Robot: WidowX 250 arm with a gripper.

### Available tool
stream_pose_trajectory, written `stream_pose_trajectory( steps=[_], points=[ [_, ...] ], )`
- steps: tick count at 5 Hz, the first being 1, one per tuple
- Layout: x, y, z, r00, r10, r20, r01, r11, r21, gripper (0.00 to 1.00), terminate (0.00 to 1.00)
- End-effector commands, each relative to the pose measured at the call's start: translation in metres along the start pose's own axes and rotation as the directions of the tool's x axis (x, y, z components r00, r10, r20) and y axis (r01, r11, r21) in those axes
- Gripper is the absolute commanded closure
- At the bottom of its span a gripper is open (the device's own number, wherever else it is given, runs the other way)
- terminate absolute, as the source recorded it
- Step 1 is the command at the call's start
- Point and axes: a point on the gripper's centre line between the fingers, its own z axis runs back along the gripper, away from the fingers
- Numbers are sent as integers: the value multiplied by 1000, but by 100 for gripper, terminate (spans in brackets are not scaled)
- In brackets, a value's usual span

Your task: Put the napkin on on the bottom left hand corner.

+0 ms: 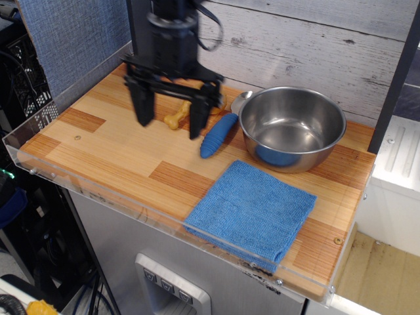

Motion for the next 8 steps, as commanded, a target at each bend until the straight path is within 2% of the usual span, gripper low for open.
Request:
stream_pose_trajectory(
  steps=[1, 3, 4, 5, 6, 8],
  points=[
    [-13, -41, -5, 997, -48, 62, 45, 998, 47, 0, 0],
    [-23, -86, -13, 988, -109, 112, 108, 994, 16, 0, 0],
    [-25, -99, -14, 982, -127, 138, 125, 992, 21, 0, 0],
    [-24, -100, -12, 979, -141, 146, 136, 990, 47, 0, 0],
    [-20, -94, -21, 979, -157, 133, 150, 987, 64, 0, 0],
    [-14, -91, -51, 987, -136, 87, 132, 990, 50, 0, 0]
  ],
)
